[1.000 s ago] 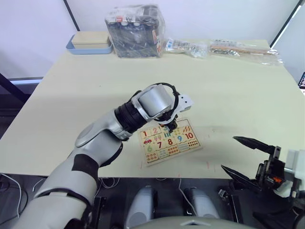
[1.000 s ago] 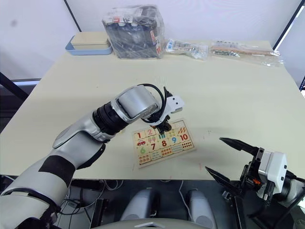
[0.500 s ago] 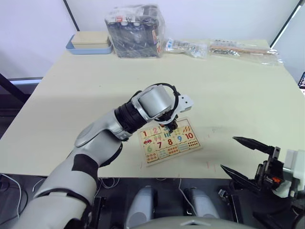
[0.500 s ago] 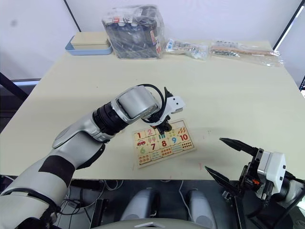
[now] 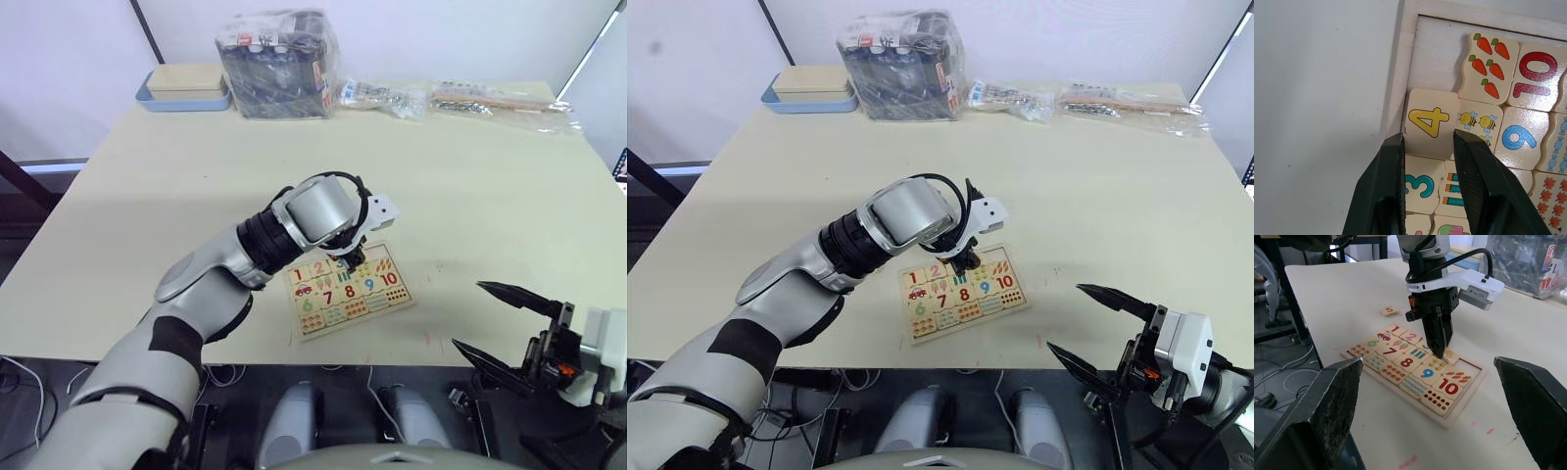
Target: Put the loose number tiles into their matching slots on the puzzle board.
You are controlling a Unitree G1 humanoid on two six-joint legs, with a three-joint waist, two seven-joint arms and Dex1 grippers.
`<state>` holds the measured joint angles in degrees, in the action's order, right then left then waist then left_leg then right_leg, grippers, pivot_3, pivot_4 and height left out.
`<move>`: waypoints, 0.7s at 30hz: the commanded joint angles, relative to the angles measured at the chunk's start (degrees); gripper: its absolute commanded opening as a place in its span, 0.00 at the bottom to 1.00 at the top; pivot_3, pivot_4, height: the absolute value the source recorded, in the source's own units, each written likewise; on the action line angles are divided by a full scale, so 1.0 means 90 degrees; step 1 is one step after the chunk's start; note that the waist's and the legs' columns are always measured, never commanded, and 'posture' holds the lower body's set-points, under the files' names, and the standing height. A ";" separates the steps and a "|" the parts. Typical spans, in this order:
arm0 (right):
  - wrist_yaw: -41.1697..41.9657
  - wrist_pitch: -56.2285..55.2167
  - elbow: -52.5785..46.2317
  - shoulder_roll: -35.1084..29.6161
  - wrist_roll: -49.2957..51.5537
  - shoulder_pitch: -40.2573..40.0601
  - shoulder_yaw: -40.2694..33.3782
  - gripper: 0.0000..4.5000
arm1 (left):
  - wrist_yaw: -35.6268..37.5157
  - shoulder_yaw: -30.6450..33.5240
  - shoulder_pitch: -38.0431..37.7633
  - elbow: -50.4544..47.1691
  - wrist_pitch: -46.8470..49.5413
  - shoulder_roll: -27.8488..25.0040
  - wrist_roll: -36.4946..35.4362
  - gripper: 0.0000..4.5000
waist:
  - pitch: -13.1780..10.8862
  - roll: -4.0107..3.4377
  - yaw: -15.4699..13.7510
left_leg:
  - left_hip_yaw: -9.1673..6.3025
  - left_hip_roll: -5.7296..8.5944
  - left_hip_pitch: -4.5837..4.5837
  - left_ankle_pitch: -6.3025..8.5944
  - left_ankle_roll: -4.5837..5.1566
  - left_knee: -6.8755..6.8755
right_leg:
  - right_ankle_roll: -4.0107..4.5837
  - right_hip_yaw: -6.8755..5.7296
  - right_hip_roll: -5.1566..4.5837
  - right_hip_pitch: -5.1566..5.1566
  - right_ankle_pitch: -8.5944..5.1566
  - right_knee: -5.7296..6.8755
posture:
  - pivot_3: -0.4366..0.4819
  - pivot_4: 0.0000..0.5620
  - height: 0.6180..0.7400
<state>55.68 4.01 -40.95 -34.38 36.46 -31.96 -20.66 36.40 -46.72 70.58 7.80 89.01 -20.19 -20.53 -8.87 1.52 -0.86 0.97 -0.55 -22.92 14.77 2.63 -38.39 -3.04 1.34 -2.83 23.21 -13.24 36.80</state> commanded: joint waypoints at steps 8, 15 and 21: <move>-0.0013 -0.0108 -0.0226 0.0028 0.0034 -0.0080 -0.0012 1.00 | -0.0054 0.0027 -0.0070 -0.0196 0.0096 -0.0022 0.0001 0.23 | 0.0000 0.0000 0.0001 | 0.0000 0.0000 0.0000 0.0000 0.0000 0.0000 | 0.0000 0.0000 0.0000 0.0000 0.0000 0.0000 | 0.48 0.27 1.00; 0.0002 -0.0080 -0.0190 0.0000 0.0043 -0.0021 0.0020 1.00 | -0.0119 0.0047 -0.0125 -0.0236 0.0135 -0.0095 0.0017 0.23 | 0.0000 0.0000 0.0004 | 0.0000 0.0000 0.0000 0.0000 0.0000 0.0000 | 0.0000 0.0001 0.0000 0.0000 0.0000 0.0000 | 0.48 0.27 1.00; 0.0012 -0.0065 -0.0172 -0.0022 0.0048 0.0025 0.0043 1.00 | -0.0132 0.0031 -0.0163 -0.0275 0.0106 -0.0125 0.0021 0.23 | 0.0000 0.0000 0.0004 | 0.0000 -0.0001 0.0001 0.0000 0.0000 0.0000 | 0.0000 0.0000 0.0000 0.0000 0.0000 0.0000 | 0.48 0.27 1.00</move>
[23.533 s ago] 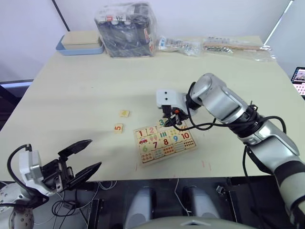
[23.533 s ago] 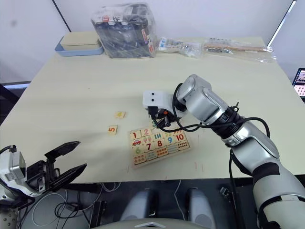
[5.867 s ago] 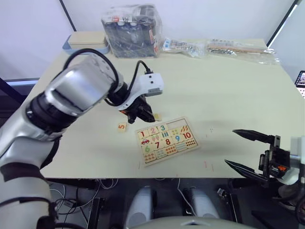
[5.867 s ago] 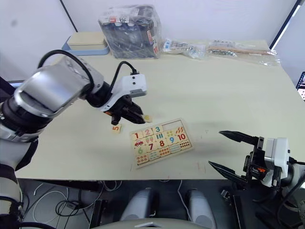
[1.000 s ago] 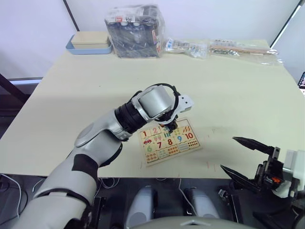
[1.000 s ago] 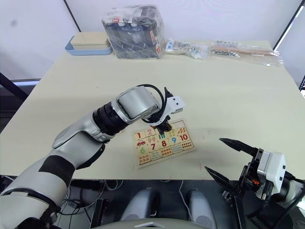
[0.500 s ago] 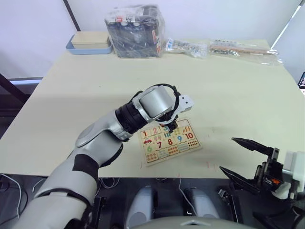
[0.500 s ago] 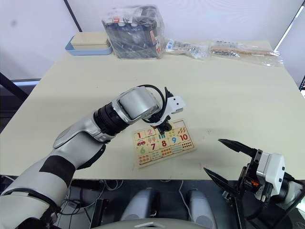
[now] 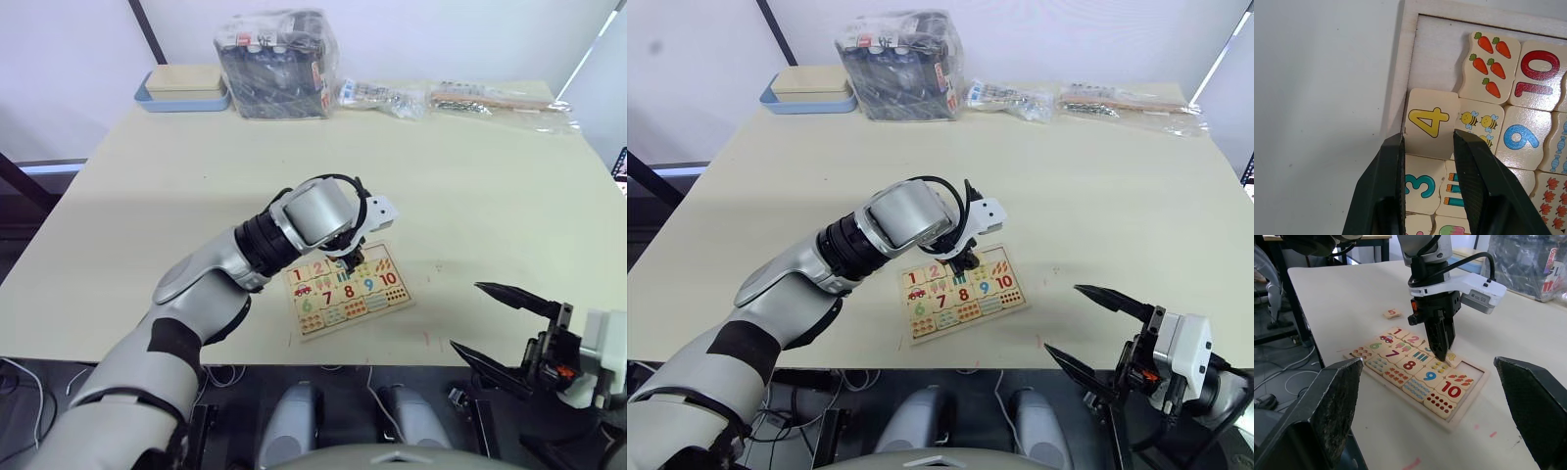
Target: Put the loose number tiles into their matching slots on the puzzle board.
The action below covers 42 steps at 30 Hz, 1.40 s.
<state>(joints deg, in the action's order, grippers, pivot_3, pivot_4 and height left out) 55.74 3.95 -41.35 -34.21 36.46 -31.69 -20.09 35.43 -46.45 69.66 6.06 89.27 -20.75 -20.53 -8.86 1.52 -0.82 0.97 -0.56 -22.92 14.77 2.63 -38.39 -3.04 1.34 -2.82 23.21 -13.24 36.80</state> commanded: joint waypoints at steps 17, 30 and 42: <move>-0.0015 0.0000 -0.0103 -0.0078 0.0066 0.0104 -0.0004 1.00 | 0.0007 -0.0028 -0.0047 -0.0018 -0.0070 -0.0074 0.0051 0.59 | 0.0000 0.0000 -0.0001 | 0.0000 0.0000 0.0000 0.0000 0.0000 0.0000 | 0.0000 0.0000 0.0000 0.0000 0.0000 0.0000 | 0.48 0.27 1.00; -0.0010 -0.0077 -0.0016 -0.0036 -0.0018 0.0164 0.0074 1.00 | 0.0392 0.0959 0.0105 -0.0326 -0.0242 -0.0236 -0.0301 0.59 | -0.0001 0.0000 0.0001 | 0.0000 0.0000 -0.0002 0.0000 0.0000 0.0000 | 0.0001 -0.0001 -0.0001 0.0002 0.0000 0.0000 | 0.48 0.27 1.00; 0.0118 -0.0082 0.0288 -0.0133 0.0018 0.0521 0.0090 1.00 | 0.2031 0.2380 -0.0826 0.0038 -0.3803 -0.1582 -0.0260 0.59 | 0.0001 -0.0003 -0.0007 | 0.0002 -0.0001 0.0002 0.0000 -0.0001 0.0000 | 0.0002 -0.0002 -0.0005 -0.0001 0.0001 0.0000 | 0.48 0.27 1.00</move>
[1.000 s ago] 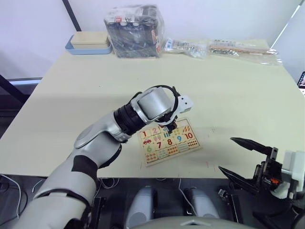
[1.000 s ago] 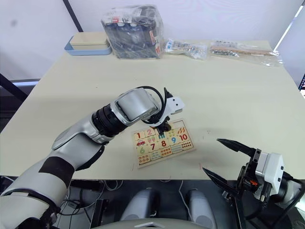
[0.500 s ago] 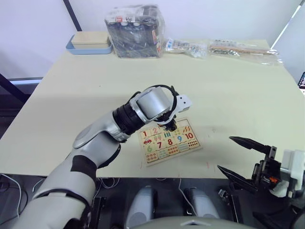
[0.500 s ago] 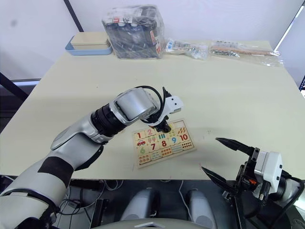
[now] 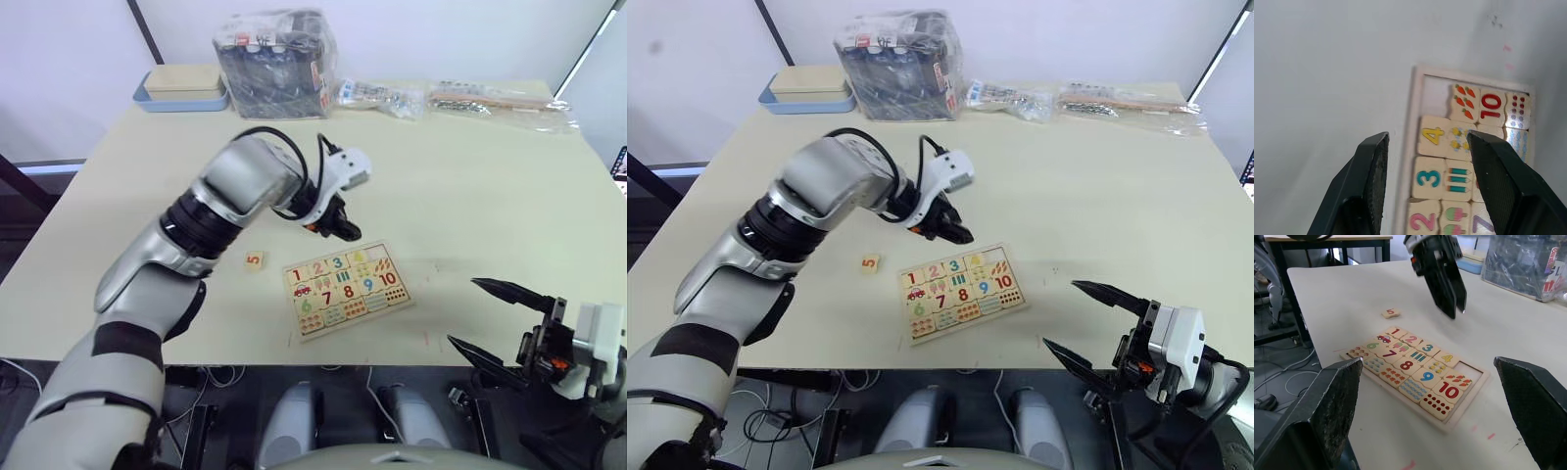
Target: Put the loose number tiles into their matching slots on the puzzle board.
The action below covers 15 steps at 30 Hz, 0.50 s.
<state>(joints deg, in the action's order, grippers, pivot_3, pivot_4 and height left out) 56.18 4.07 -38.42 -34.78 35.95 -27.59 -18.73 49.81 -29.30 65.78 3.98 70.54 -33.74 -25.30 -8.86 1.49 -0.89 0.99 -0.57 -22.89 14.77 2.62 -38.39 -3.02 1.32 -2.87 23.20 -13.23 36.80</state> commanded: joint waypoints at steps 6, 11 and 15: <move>0.0174 -0.0100 0.0099 -0.0113 0.0111 0.0149 -0.0112 1.00 | 0.1564 0.0459 -0.0963 0.0885 -0.3703 -0.0317 0.0782 0.59 | 0.0000 0.0001 -0.0025 | 0.0001 0.0002 -0.0003 0.0000 0.0000 0.0000 | 0.0001 -0.0002 0.0000 -0.0001 0.0001 -0.0001 | 0.48 0.27 1.00; 0.0210 -0.0079 0.0105 -0.0130 0.0127 0.0154 -0.0149 1.00 | 0.1674 0.0462 -0.1272 0.1208 -0.4757 -0.0088 0.1263 0.42 | 0.0000 0.0001 -0.0012 | 0.0003 0.0006 -0.0003 0.0001 0.0003 -0.0004 | 0.0000 -0.0001 -0.0002 -0.0004 0.0001 -0.0003 | 0.48 0.27 1.00; 0.0229 -0.0053 0.0071 -0.0150 0.0147 0.0119 -0.0197 1.00 | 0.1808 0.0406 -0.1397 0.1461 -0.5251 0.0053 0.1622 0.01 | 0.0000 0.0001 0.0005 | 0.0003 0.0005 -0.0002 0.0001 0.0003 -0.0003 | -0.0022 0.0000 0.0000 -0.0004 0.0014 -0.0001 | 0.48 0.27 1.00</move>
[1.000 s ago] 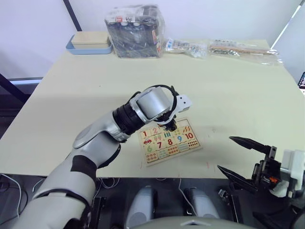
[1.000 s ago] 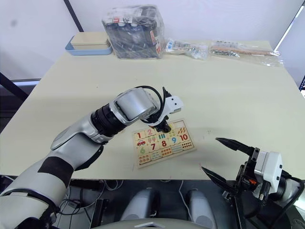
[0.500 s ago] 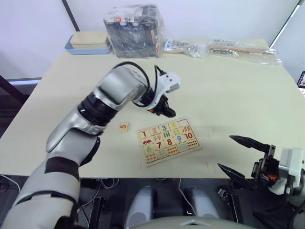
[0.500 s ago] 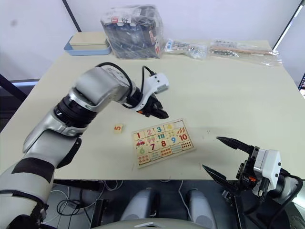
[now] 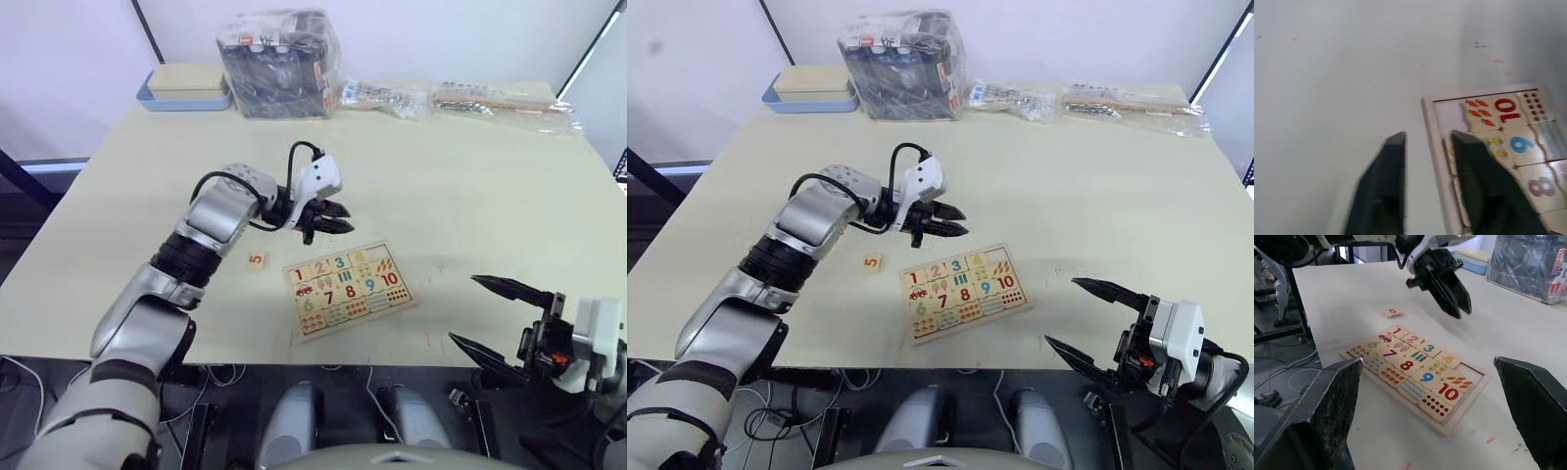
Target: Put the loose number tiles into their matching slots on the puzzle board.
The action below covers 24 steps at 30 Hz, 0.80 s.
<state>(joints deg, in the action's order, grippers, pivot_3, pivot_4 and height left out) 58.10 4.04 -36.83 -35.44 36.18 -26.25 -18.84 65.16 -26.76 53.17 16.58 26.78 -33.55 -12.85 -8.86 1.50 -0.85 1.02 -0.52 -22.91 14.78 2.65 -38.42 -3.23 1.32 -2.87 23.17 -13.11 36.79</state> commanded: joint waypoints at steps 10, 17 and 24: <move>-0.0017 -0.0010 -0.0119 -0.0126 0.0138 -0.0039 -0.0197 1.00 | 0.0212 -0.0020 -0.0164 0.0356 -0.0815 0.0344 0.0940 0.01 | 0.0000 0.0000 0.0002 | -0.0001 0.0000 0.0000 0.0001 0.0001 0.0000 | -0.0004 -0.0001 0.0000 0.0000 0.0002 0.0000 | 0.48 0.27 1.00; -0.0079 0.0037 -0.0197 -0.0149 0.0167 -0.0073 -0.0212 1.00 | 0.0096 0.0023 -0.0344 0.0322 -0.0819 0.0611 0.1327 0.01 | 0.0000 0.0000 -0.0004 | -0.0001 0.0000 0.0000 0.0001 0.0002 0.0000 | -0.0005 -0.0001 0.0000 0.0000 0.0003 0.0000 | 0.48 0.27 1.00; -0.0117 0.0060 -0.0237 -0.0209 0.0215 -0.0094 -0.0249 1.00 | 0.0103 0.0045 -0.0450 0.0263 -0.0801 0.0685 0.1489 0.01 | 0.0000 0.0000 0.0001 | -0.0001 -0.0001 0.0000 0.0001 0.0002 0.0000 | -0.0005 -0.0001 0.0001 0.0000 0.0002 0.0000 | 0.48 0.27 1.00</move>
<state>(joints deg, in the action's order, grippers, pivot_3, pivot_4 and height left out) 57.12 4.72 -37.14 -36.81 36.83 -27.12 -19.18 66.07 -27.50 49.13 20.73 20.39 -27.51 0.24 -8.86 1.50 -0.84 1.00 -0.53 -22.91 14.79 2.66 -38.42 -3.27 1.31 -2.86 23.17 -13.08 36.79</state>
